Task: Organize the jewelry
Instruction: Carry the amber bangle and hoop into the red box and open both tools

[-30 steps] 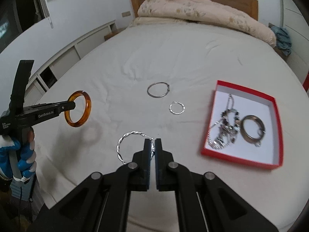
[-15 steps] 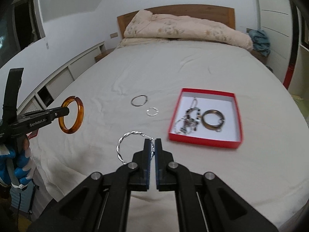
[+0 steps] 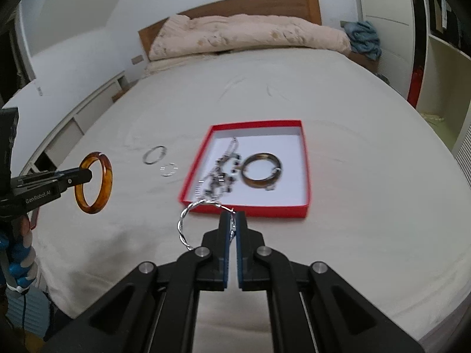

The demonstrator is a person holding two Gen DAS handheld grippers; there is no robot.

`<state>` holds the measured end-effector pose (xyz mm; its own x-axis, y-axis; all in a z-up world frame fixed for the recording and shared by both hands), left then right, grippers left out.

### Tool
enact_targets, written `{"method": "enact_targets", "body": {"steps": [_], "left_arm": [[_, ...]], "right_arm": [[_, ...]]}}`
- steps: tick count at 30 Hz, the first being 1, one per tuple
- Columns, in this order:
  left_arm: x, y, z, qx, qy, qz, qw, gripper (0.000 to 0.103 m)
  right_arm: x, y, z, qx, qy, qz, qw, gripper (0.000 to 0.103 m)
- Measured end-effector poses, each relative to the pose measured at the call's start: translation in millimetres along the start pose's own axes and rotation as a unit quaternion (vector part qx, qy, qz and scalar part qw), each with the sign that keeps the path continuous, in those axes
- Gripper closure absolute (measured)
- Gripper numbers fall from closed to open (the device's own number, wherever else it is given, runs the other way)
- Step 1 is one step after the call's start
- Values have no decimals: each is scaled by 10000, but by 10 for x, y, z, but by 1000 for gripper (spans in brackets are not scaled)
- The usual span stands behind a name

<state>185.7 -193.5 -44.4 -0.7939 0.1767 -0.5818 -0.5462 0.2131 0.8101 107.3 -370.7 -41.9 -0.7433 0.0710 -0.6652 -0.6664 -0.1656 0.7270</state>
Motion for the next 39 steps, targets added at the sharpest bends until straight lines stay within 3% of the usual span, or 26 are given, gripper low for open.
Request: {"method": "enact_targets", "body": {"steps": [10,19,28,39], "left_arm": [[-443,-1022,-514,-43,-318,396,9987,94],[-660,-1702,-733,-229,-494,624,9966,94],[-729,-2112,-873,-260,-579,748,9952,94],[-610,-2276,-880,-223,-365,934,9947,93]], "right_arm": [[-451,-889,-549,136,262,379,9988,100],[-828,-1590,-773,190,511,606,9967,100],[-842,-2090,-897,224,616,1008,9927,100],[-749,-2313,-864,489,929,1389,9847,99]]}}
Point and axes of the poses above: each gripper's, at about its wrist camera, not at the fingertips, and y roughly against the way its jaws point, z to its left, x to its underside, the point moved 7 cm from there along -y, roughly the way its jaws point, and after that the axes turned 9 degrees about y, right-handed, at the moved point
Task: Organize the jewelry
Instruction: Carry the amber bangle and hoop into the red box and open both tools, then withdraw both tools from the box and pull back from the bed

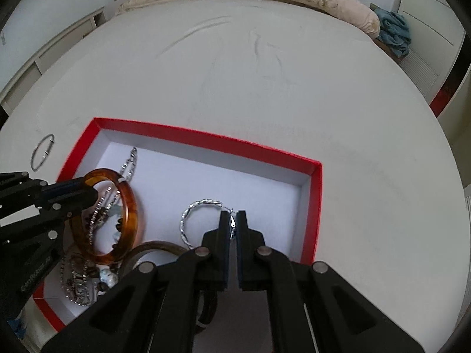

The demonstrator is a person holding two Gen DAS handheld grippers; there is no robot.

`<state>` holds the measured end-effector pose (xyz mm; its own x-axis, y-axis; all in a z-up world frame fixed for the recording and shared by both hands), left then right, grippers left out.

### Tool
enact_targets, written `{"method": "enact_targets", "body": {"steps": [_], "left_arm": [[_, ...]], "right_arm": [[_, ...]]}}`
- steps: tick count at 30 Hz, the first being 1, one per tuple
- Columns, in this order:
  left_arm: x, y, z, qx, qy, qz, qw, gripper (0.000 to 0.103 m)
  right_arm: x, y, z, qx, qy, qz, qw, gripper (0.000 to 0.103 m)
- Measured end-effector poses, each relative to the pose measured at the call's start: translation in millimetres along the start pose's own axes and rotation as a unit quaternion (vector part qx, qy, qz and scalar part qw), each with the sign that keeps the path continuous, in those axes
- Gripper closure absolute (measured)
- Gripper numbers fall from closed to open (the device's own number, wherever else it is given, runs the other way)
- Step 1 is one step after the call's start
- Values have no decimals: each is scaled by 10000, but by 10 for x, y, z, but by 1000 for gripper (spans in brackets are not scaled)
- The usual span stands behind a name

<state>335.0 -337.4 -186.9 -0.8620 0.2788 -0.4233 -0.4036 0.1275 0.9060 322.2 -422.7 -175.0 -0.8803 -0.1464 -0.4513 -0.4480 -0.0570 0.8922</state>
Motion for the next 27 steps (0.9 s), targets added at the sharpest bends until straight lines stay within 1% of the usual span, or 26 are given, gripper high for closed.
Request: {"method": "enact_targets", "body": {"steps": [4,7,8,12,15,16,17,18,20,21,22,24,27], "left_arm": [[21,11,-36,-52,-26,6,10000,92],[-2,21,-43,22,13,46,10000,91],[-21,7,6,54,26,60,10000,90],[19,75,36,177,87,54,9998,88],[39,169,95,232,82,-3,9997,80],[50,226,100,216,82,-46,9997,73],[57,291,113,210,98,-97,9997,70],[47,307,125,217,114,-117,9996,70],[83,426,154,246,170,-160,9994,69],[113,491,167,253,189,-179,9993,68],[149,559,183,261,196,-206,9993,66],[264,711,220,257,196,-270,9991,63],[417,944,322,254,214,-367,9988,62]], "right_arm": [[-31,1,4,55,0,36,10000,98],[-33,11,37,78,-1,39,10000,98],[-34,21,39,95,3,40,9999,98],[-43,103,-11,151,-33,-39,9999,98],[-31,230,-28,177,-82,-140,9997,98],[-23,286,-33,181,-108,-188,9996,97],[-9,358,-31,179,-141,-243,9994,97],[8,419,-29,181,-170,-284,9993,96],[61,581,-25,204,-257,-383,9987,89],[99,678,-22,210,-315,-438,9983,80],[137,750,-8,218,-353,-467,9980,74],[208,886,9,248,-428,-517,9974,74],[352,1152,58,185,-633,-592,9961,74]]}}
Point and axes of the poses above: each gripper's, at about its wrist camera, not at the fingertips, and y roughly against the way its jaws point, z to its left, x to its underside, the point moved 7 cm from there along -y, roughly the way its jaws point, and after that the axes turned 9 degrees about y, right-handed, at the moved point
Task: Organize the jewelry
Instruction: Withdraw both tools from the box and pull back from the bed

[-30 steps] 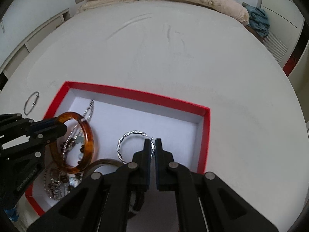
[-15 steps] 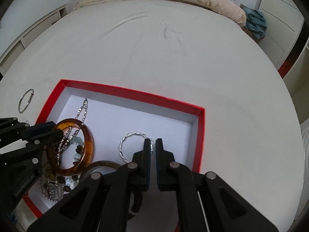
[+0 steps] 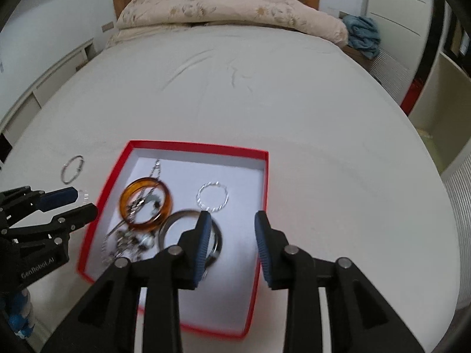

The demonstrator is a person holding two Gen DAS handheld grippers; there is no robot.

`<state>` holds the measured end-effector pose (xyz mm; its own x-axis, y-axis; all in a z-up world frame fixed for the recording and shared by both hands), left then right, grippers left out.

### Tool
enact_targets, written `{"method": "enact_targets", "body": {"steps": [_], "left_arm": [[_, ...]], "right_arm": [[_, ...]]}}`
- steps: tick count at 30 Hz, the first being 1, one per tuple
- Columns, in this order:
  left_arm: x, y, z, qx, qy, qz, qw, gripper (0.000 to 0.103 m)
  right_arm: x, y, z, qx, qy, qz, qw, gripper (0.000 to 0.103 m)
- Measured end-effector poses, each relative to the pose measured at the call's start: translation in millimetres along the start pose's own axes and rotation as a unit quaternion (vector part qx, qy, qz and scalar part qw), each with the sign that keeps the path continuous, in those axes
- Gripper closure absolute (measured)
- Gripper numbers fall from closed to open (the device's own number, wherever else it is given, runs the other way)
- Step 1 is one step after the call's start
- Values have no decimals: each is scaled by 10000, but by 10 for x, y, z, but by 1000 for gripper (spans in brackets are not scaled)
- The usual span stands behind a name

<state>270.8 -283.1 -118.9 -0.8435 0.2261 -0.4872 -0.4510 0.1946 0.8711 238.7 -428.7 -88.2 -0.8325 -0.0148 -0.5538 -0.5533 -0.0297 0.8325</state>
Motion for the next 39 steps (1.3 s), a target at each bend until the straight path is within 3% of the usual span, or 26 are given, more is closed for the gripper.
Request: {"method": "enact_targets", "body": {"steps": [9,17,23,26,39], "left_arm": [[434,788,487,-210,88,-332,9992,62],[881,1358,1072,-353,526,-571,9964,62],[1185,1646,1357,-432,818,-725,9931,61],[1329,1748,1472,-539,933,-754,9913,50],[1802,2036,1768,-677,1182,-902,9866,43]], "right_arm": [[277,637,243,-271,-296,-271,9988,74],[493,1123,679,-448,-282,-493,9974,74],[575,1429,1010,-588,-186,-705,9956,74],[645,1531,1194,-658,-107,-760,9949,74],[1035,1799,1685,-743,54,-788,9941,74]]}}
Point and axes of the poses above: each gripper's, at about its wrist camera, not at the fingertips, and y roughly against the way its jaws point, z to its left, x to its underside, the point moved 7 cm from there along -y, roughly the way its jaws point, and after that the axes turned 9 degrees about y, right-handed, at the moved point
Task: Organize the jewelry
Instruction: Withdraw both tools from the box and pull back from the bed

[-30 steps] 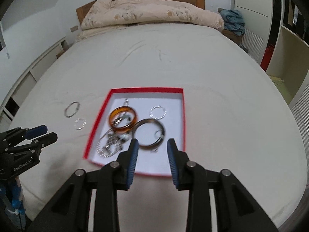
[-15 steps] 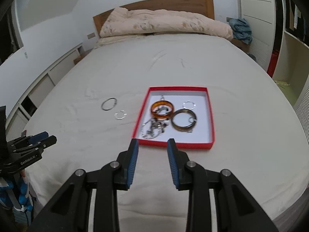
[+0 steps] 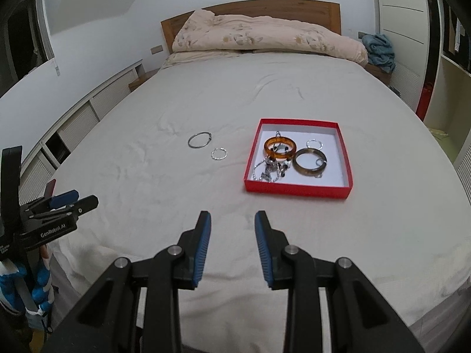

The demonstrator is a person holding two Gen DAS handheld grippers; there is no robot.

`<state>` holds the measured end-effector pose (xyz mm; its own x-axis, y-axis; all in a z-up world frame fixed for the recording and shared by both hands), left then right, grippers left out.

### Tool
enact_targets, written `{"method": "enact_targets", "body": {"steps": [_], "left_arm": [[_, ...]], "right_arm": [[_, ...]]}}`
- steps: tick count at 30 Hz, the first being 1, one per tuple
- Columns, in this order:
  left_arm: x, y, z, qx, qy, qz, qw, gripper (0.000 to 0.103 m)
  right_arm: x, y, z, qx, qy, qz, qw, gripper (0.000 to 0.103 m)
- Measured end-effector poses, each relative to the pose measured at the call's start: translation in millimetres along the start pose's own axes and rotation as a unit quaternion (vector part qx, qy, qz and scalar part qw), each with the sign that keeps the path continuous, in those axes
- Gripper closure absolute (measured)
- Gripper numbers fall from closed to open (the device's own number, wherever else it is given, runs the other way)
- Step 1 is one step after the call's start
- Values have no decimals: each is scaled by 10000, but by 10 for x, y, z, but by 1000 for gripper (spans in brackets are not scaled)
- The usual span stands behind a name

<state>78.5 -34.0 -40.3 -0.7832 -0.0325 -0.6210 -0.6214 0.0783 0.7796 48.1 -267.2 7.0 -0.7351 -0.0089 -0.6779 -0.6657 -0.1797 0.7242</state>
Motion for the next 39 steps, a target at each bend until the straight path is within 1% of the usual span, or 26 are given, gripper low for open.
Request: {"method": "enact_targets", "body": {"steps": [7,11,15,23,30,34,39], "left_arm": [[123,128,188,-93,228,-97,9996,42],[151,194,212,-48,346,-164,9993,42],[167,275,222,-31,357,-245,9991,42],[195,318,296,-99,366,-162,9992,42],[199,224,377,-181,382,-84,9991,42],[203,38,468,-191,462,152,9986,42],[141,-210,576,-273,450,326,9981,42]], "right_arm": [[98,137,52,28,-20,-81,10000,74],[131,189,71,12,-65,-127,9999,74],[148,258,94,3,-92,-204,9997,74],[132,346,147,-52,-61,-333,9994,73],[103,179,208,-167,-12,-232,9996,73],[42,13,285,-286,77,-150,9994,73],[-85,-232,360,-420,154,-74,9990,73]]}}
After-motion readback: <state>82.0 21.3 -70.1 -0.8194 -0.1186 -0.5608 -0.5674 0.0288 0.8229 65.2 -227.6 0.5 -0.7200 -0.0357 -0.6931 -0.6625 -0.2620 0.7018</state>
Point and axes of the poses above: each gripper's, at about its wrist camera, not at the fingertips, and y roughly against the way its jaws point, z to its left, x to its underside, the point moved 7 cm from there along -y, roughly the way its jaws point, and after that the axes turned 9 degrees about y, right-handed, at the moved point
